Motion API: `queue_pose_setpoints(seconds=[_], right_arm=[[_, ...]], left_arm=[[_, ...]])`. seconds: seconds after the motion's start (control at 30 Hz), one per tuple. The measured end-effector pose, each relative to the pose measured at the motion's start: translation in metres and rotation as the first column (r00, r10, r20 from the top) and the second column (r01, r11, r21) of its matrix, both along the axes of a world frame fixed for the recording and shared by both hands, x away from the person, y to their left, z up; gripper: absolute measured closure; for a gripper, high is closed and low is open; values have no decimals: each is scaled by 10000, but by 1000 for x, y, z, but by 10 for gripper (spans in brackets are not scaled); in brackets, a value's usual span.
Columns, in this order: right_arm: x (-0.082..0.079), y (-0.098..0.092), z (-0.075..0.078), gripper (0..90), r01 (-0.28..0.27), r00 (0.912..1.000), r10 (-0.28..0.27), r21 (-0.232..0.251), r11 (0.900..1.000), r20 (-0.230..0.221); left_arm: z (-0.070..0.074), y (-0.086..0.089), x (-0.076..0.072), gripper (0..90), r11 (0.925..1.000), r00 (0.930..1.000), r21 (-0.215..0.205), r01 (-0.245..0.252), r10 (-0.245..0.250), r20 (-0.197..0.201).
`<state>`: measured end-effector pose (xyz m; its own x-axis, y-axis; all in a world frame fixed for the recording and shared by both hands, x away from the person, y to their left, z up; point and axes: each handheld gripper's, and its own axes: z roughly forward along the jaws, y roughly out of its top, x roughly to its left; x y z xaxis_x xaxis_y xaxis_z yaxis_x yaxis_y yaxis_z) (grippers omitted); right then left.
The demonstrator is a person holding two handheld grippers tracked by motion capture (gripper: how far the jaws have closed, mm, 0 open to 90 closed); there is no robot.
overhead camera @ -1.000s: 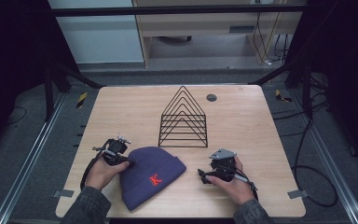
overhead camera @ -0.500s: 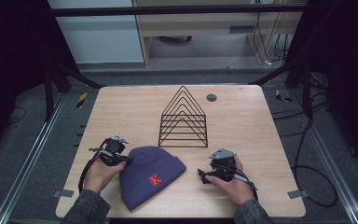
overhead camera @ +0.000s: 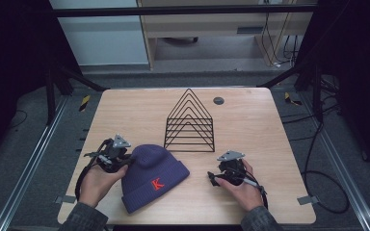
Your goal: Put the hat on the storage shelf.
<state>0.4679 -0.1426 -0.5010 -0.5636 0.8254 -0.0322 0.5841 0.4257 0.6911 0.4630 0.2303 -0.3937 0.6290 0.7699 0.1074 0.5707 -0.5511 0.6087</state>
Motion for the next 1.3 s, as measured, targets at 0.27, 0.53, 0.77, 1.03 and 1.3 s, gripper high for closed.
queue_pose_setpoints(seconds=[0.27,0.53,0.77,1.03,1.3], right_arm=[[-9,-12,20,147,-10,9922,-97,856,9963,1245],[-24,-14,58,290,102,9637,-438,1278,9917,2633],[-46,10,90,341,-599,9473,319,783,9951,3189],[-52,35,102,293,-2164,9428,1816,991,9713,2795],[-45,52,112,320,-3183,9223,2775,1215,9402,2689]], left_arm=[[32,-9,-19,808,9939,9878,184,1083,-1097,1102],[61,-10,-26,808,9780,9619,287,2065,-2083,1768],[97,-11,-35,808,9560,9278,437,2902,-2923,2318],[138,-3,-32,807,9524,9139,243,3039,-2986,2752],[162,-6,-26,806,9412,8924,229,3371,-3272,3108]])
